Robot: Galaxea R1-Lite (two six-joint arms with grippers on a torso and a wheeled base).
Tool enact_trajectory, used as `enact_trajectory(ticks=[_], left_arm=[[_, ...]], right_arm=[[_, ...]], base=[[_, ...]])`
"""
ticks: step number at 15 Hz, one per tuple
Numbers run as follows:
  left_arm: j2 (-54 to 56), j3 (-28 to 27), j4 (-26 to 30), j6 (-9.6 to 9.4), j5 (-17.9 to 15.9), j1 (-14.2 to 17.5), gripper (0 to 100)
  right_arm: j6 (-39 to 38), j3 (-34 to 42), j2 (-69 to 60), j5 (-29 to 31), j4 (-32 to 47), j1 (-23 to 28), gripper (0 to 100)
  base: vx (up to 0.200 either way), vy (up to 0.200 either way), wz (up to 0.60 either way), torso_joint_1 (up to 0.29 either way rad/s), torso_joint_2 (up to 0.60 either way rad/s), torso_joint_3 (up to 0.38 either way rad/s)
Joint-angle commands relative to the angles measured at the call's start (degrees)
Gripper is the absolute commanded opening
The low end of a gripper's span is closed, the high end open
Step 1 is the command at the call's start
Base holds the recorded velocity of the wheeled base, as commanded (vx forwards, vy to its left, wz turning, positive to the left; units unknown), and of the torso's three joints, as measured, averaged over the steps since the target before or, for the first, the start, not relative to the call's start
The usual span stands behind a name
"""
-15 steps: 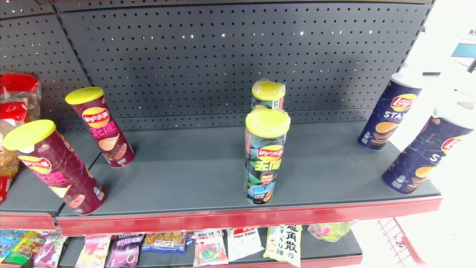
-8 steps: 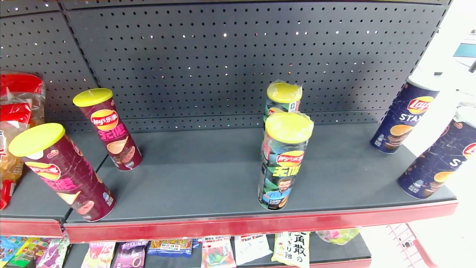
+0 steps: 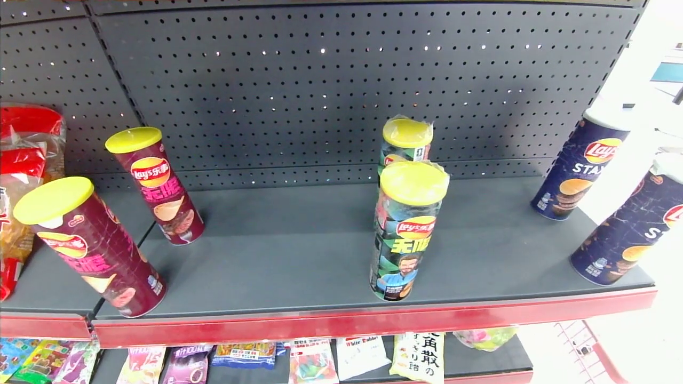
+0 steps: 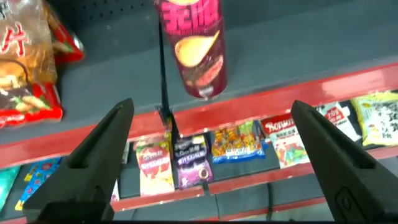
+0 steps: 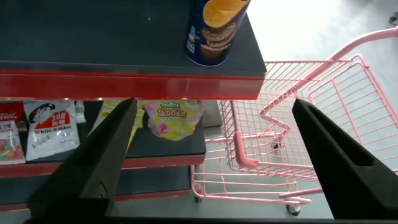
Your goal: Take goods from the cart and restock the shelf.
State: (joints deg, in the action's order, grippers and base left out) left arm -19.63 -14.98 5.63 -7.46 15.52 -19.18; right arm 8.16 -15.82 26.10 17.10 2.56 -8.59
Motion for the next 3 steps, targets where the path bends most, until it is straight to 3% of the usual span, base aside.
enact_trajectory(ticks=[1, 3], left_arm=[[2.49, 0.04, 2.10, -0.01, 0.04, 0.02, 100], [4.25, 0.04, 4.74, 0.08, 0.30, 0.02, 100]], right_arm=[[0.02, 0.00, 0.00, 0.04, -0.01, 0.07, 100], [-0.07, 0.00, 0.00, 0.12, -0.01, 0.07, 100]], base=[[0.000, 0.000, 0.00, 0.000, 0.00, 0.000], [0.000, 0.000, 0.00, 0.000, 0.00, 0.000]])
